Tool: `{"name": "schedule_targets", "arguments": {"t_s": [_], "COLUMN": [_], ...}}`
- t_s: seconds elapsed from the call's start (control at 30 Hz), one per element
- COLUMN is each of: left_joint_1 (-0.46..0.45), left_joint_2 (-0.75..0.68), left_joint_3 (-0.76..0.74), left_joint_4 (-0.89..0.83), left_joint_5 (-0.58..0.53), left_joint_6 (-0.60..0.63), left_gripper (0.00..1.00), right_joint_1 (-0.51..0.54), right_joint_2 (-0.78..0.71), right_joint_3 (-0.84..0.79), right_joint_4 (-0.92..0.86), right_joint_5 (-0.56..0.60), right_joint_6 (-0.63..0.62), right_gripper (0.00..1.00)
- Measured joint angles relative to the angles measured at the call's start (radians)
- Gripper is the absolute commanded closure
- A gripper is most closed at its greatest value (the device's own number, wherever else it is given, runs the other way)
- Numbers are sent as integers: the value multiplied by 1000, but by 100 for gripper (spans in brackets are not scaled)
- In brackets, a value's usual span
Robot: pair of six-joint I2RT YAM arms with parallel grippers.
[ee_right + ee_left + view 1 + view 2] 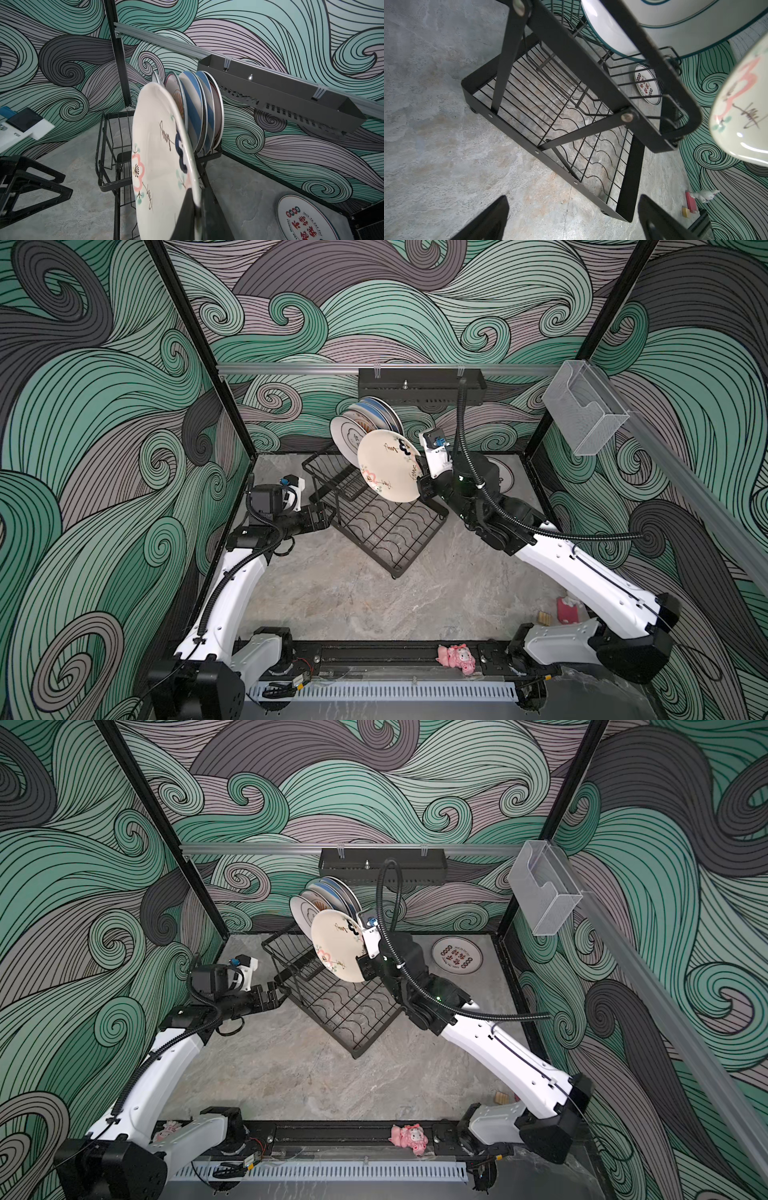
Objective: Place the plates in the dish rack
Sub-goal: 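Lift the cream flower plate upright with the right gripper and carry it over the rack, then lower the cream flower plate into the rack slot in front of the stacked plates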
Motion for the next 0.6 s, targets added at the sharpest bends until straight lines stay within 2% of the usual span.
{"name": "schedule_targets", "arguments": {"t_s": [0.2,0.6], "left_joint_1": [2,4], "left_joint_2": [0,0], "left_joint_3": [-2,-5], "left_joint_4": [5,5], "left_joint_5": [8,14], "left_joint_6": [0,0], "left_gripper": [2,1], "right_joint_1": [43,50], "right_joint_2": [67,204], "right_joint_3": [19,180], "right_joint_4": [129,245], "right_joint_5": [76,93], "right_joint_6": [-103,-226], "right_gripper": [100,100]}}
